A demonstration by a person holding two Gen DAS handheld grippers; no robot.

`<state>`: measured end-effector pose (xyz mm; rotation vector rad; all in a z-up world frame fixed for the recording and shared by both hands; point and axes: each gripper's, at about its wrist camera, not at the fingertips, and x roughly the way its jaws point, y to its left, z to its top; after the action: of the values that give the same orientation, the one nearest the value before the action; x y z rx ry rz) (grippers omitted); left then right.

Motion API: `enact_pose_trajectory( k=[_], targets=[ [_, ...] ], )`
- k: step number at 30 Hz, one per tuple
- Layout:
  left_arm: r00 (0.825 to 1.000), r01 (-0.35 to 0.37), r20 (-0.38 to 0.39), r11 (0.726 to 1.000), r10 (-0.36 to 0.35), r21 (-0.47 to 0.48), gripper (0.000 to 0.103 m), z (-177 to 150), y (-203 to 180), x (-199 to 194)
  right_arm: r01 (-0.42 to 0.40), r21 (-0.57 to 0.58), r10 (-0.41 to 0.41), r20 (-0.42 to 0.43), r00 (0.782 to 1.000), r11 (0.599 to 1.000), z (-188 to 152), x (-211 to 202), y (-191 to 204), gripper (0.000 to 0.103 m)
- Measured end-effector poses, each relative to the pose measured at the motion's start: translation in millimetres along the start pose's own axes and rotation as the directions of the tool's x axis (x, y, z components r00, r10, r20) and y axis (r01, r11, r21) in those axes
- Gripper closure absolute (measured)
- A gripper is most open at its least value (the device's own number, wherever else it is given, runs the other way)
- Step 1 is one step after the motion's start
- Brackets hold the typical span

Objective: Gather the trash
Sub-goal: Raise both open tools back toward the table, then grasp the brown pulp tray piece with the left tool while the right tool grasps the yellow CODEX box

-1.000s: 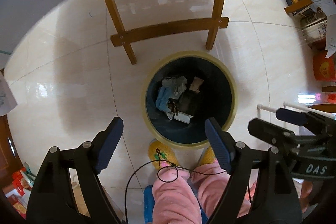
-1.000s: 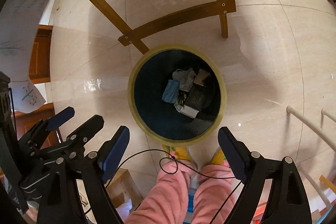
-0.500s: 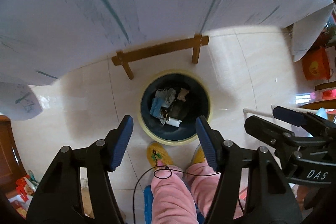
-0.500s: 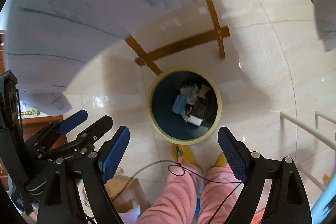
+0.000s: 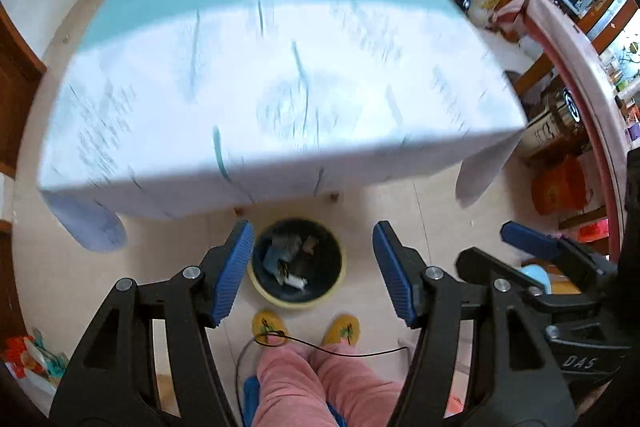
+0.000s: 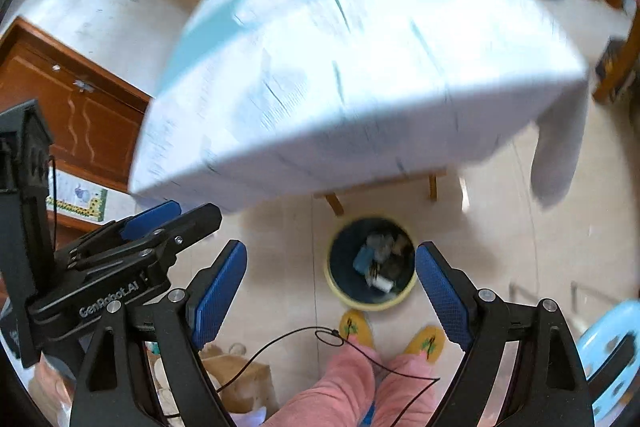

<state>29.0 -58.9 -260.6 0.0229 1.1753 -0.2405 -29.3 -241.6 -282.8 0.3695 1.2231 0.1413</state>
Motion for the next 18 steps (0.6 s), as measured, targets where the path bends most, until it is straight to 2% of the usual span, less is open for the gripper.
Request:
enact_pose_trajectory(
  k=[3, 6, 10, 12, 15, 18],
  targets=[
    [0.997, -0.043, 0.072, 0.999, 0.041, 0.023, 0.043, 24, -7, -43, -0.007, -0.064, 0.011, 0.068, 0.998, 0.998, 21, -48, 17, 0.016],
    [0.99, -0.048, 0.132, 0.999, 0.046, 0.012, 0.043, 43, -9, -78, -0.001, -0.115, 0.016, 0.13, 0.991, 0.993, 40, -85, 30, 0.016],
    [0.968, -0.092, 0.234, 0.996, 0.087, 0.011, 0.043, 74, -13, -126, 0.013, -0.157, 0.019, 0.2, 0.98, 0.987, 68, -125, 42, 0.016],
    [0.96, -0.107, 0.262, 0.994, 0.101, 0.011, 0.043, 86, -12, -142, 0.03, -0.177, 0.012, 0.229, 0.973, 0.984, 84, -139, 47, 0.016],
    [0.955, -0.096, 0.282, 0.995, 0.091, 0.004, 0.043, 111, -12, -162, 0.048, -0.197, 0.005, 0.26, 0.965, 0.979, 105, -155, 52, 0.016],
    [0.957, -0.048, 0.285, 0.999, 0.047, -0.005, 0.043, 137, -8, -176, 0.082, -0.215, -0.015, 0.296, 0.955, 0.973, 132, -168, 62, 0.016]
  ],
)
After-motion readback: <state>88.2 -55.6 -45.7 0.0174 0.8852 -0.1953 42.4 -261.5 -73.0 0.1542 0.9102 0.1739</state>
